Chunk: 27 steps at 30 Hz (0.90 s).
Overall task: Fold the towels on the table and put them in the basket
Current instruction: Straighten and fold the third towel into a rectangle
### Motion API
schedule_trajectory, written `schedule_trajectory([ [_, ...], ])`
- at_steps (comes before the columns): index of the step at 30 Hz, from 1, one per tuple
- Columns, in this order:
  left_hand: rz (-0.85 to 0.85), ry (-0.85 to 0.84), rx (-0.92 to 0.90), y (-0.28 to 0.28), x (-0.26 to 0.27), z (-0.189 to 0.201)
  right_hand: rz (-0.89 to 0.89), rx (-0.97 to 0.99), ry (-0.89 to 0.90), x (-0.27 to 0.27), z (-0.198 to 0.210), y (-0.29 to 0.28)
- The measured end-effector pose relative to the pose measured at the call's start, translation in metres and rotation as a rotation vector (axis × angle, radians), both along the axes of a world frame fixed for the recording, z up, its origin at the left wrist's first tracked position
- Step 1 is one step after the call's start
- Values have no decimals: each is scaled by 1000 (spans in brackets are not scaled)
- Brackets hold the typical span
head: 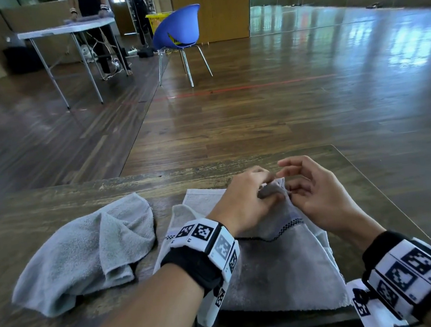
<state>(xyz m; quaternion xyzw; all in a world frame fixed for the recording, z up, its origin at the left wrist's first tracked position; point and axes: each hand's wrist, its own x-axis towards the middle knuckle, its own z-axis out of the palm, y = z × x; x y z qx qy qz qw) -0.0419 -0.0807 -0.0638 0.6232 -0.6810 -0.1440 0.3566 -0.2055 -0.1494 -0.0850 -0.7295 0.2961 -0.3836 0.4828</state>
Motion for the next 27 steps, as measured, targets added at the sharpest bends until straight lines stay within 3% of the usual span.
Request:
schedule_trajectory([
  [8,44,71,20,0,2,-1,-18,193,-43,-6,1,-4],
  [14,25,101,40,-1,1,1,-58,204,-25,-5,2,-1],
  [19,-74,18,112,3,-2,-1,-67,168,-21,-4,-1,-4],
  [23,-42,16,16,3,-2,-2,-87,188,-73,-5,-2,-5],
  [27,27,92,-27,1,-1,-1,-194,166,14,-7,-1,-8],
])
